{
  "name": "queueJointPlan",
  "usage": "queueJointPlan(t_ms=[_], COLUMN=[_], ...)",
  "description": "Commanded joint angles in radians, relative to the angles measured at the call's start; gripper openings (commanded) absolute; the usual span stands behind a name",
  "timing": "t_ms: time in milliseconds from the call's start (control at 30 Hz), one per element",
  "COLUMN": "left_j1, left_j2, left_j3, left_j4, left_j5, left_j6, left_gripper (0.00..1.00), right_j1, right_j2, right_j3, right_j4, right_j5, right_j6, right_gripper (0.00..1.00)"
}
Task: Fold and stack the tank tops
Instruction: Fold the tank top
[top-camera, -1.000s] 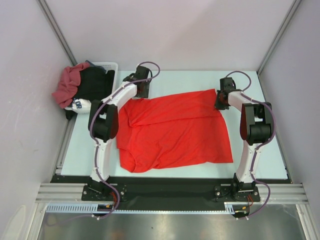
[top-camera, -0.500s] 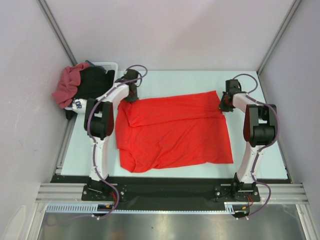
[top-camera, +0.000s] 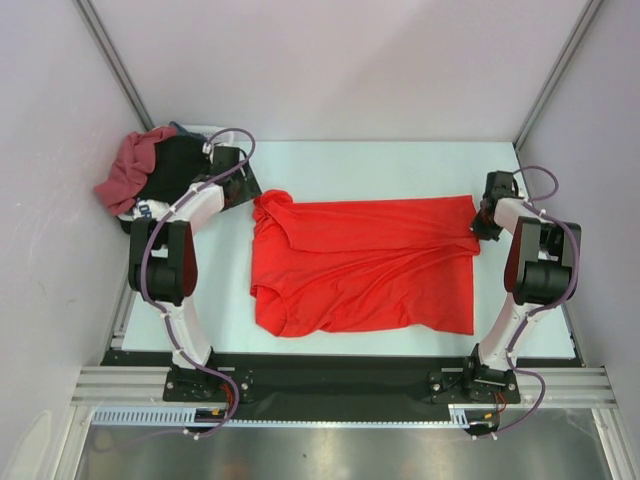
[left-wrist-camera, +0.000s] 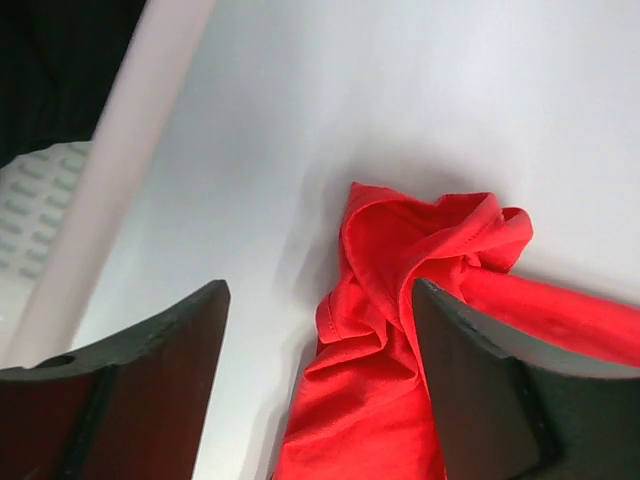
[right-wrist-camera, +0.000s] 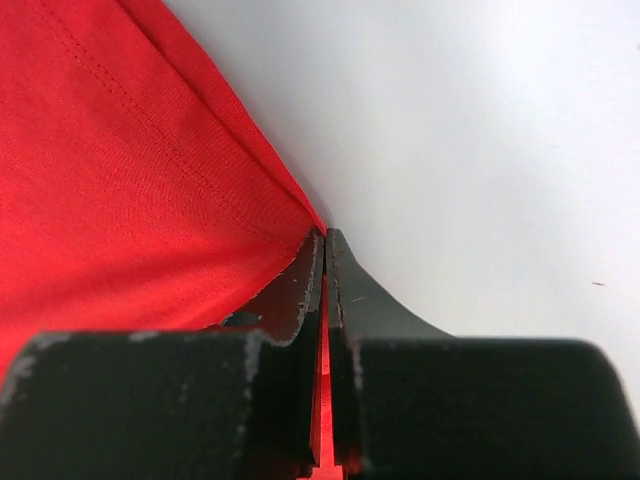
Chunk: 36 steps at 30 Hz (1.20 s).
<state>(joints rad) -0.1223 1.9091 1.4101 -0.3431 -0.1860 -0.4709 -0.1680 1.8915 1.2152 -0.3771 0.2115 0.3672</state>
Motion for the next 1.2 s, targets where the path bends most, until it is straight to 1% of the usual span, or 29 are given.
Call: queueJointPlan(t_ms=[0, 67, 100, 133, 167, 233, 267, 333, 367, 400, 433, 467, 500, 533, 567, 600, 667, 800, 933, 1033, 1100, 1133, 1167], left_j1=[-0.004, -0.005, -0.008, -0.014, -0.022, -0.062, -0.079, -0.127, -0.141, -0.155, -0.184, -0.2, -0.218, -0.249, -0.263, -0.275, -0.295, -0.298, -0.298, -0.293, -0.289, -0.274, -0.263], left_j2=[-0.036, -0.016, -0.007, -0.002, 0.016, 0.044, 0.085, 0.138, 0.201, 0.24, 0.278, 0.363, 0.408, 0.45, 0.517, 0.542, 0.565, 0.576, 0.611, 0.643, 0.662, 0.668, 0.67], left_j3=[0.018, 0.058, 0.069, 0.091, 0.105, 0.15, 0.224, 0.315, 0.414, 0.476, 0.607, 0.68, 0.755, 0.877, 0.923, 0.952, 0.954, 0.926, 0.931, 0.949, 0.951, 0.955, 0.954], left_j4=[0.07, 0.059, 0.055, 0.059, 0.055, 0.029, 0.003, -0.086, -0.117, -0.198, -0.245, -0.299, -0.406, -0.451, -0.486, -0.523, -0.519, -0.499, -0.517, -0.539, -0.545, -0.551, -0.559], left_j5=[0.085, 0.108, 0.135, 0.154, 0.166, 0.161, 0.14, 0.091, 0.083, 0.074, 0.042, 0.014, -0.03, -0.108, -0.147, -0.18, -0.219, -0.23, -0.243, -0.326, -0.345, -0.348, -0.351], left_j6=[0.005, 0.014, 0.017, 0.029, 0.035, 0.073, 0.089, 0.144, 0.161, 0.178, 0.217, 0.239, 0.262, 0.309, 0.334, 0.351, 0.383, 0.399, 0.407, 0.373, 0.361, 0.332, 0.313], left_gripper=[0.8, 0.82, 0.86, 0.87, 0.93, 0.93, 0.93, 0.94, 0.94, 0.95, 0.96, 0.97, 0.98, 0.98, 0.99, 1.0, 1.0, 1.0, 0.98, 0.96, 0.94, 0.91, 0.85], right_j1=[-0.03, -0.031, -0.031, -0.031, -0.031, -0.031, -0.031, -0.031, -0.031, -0.03, -0.03, -0.03, -0.03, -0.03, -0.03, -0.03, -0.03, -0.03, -0.03, -0.03, -0.034, -0.039, -0.048], right_j2=[-0.048, -0.061, -0.066, -0.069, -0.075, -0.078, -0.075, -0.072, -0.072, -0.069, -0.066, -0.066, -0.065, -0.062, -0.063, -0.063, -0.063, -0.066, -0.075, -0.078, -0.088, -0.092, -0.095], right_j3=[0.0, -0.005, -0.006, -0.011, -0.019, -0.022, -0.022, -0.019, -0.019, -0.019, -0.019, -0.019, -0.017, -0.017, -0.017, -0.017, -0.017, -0.019, -0.026, -0.026, -0.031, -0.04, -0.046], right_j4=[-0.034, -0.029, -0.029, -0.025, -0.019, -0.01, -0.006, -0.003, 0.0, 0.003, 0.004, 0.006, 0.006, 0.009, 0.01, 0.012, 0.015, 0.018, 0.021, 0.018, 0.021, 0.026, 0.029], right_j5=[0.1, 0.104, 0.101, 0.092, 0.085, 0.062, 0.057, 0.039, 0.034, 0.029, 0.019, 0.012, 0.009, -0.003, -0.006, -0.009, -0.02, -0.035, -0.046, -0.044, -0.046, -0.064, -0.072], right_j6=[0.012, 0.013, 0.013, 0.015, 0.015, 0.015, 0.013, 0.012, 0.01, 0.009, 0.009, 0.007, 0.006, 0.006, 0.006, 0.006, 0.009, 0.006, 0.009, 0.01, 0.019, 0.024, 0.041], right_gripper=[0.0, 0.0, 0.0, 0.0, 0.0, 0.0, 0.0, 0.0, 0.0, 0.0, 0.0, 0.0, 0.0, 0.0, 0.0, 0.0, 0.0, 0.0, 0.0, 0.0, 0.0, 0.0, 0.0])
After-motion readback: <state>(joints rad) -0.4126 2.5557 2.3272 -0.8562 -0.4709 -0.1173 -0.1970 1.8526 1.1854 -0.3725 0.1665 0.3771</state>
